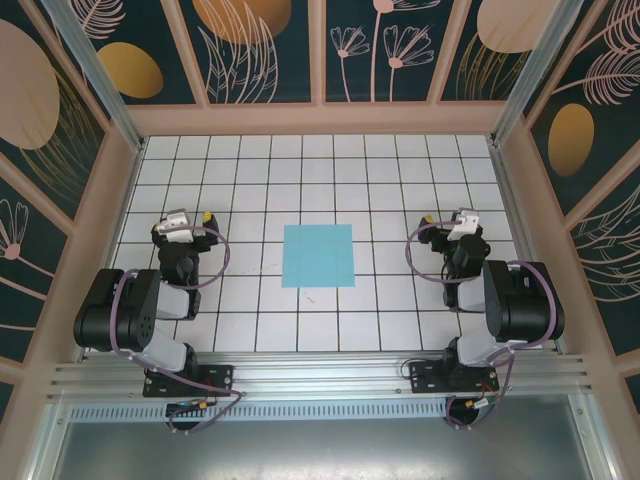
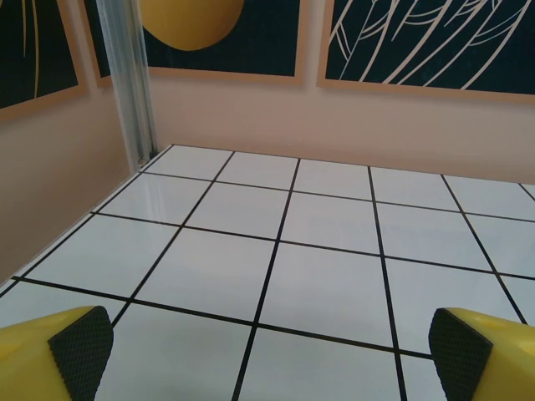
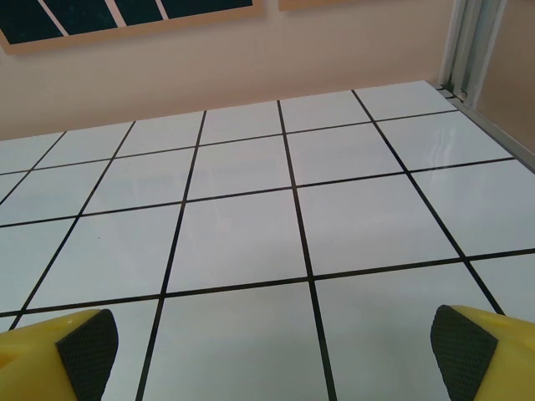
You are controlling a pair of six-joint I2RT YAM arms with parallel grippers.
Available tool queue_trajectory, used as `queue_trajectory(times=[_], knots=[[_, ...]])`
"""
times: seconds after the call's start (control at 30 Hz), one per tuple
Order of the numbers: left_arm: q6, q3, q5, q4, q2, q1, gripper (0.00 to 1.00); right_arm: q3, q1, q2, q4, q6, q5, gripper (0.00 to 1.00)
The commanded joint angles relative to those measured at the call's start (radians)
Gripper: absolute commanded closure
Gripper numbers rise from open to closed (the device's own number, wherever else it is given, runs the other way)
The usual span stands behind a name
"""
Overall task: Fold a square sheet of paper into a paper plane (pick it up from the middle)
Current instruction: Move the square sheet of paper to the center of the table.
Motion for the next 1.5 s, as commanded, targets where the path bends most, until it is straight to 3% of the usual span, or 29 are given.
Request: queue_trajectory(times=[0.0, 0.77, 0.93, 1.0, 1.13, 1.2, 1.33, 1.37, 1.47], knots=[[0.0, 0.005, -0.009, 0.029, 0.0, 0.004, 0.02, 0.015, -0.006, -0.005, 0.029, -0.004, -0.021, 0.01], [-0.002, -0.018, -0.004, 0.069, -0.005, 0.004, 0.01, 0.012, -0.005, -0.011, 0.027, -0.007, -0.028, 0.01], [-0.014, -0.062, -0.042, 0.076, -0.089, 0.004, 0.01, -0.01, 0.034, -0.084, 0.007, -0.031, 0.034, 0.01], [-0.044, -0.028, -0.067, -0.108, -0.194, 0.004, 0.01, 0.022, 0.056, -0.191, -0.157, -0.02, 0.071, 0.01], [-0.197, 0.062, -0.165, -0.457, -0.346, 0.004, 0.01, 0.251, 0.074, -0.308, -0.752, 0.135, 0.056, 0.01], [-0.247, 0.096, -0.142, -0.613, -0.424, 0.004, 0.01, 0.349, 0.058, -0.302, -0.957, 0.262, -0.077, 0.01], [-0.481, 0.102, -0.144, -0.786, -0.549, 0.004, 0.01, 0.376, 0.089, -0.248, -0.965, 0.398, -0.494, 0.01], [-0.516, 0.096, -0.111, -0.809, -0.574, 0.004, 0.01, 0.383, 0.131, -0.23, -0.956, 0.43, -0.533, 0.02], [-0.603, 0.054, 0.086, -0.766, -0.604, 0.004, 0.01, 0.462, 0.313, -0.156, -1.013, 0.448, -0.488, 0.02]])
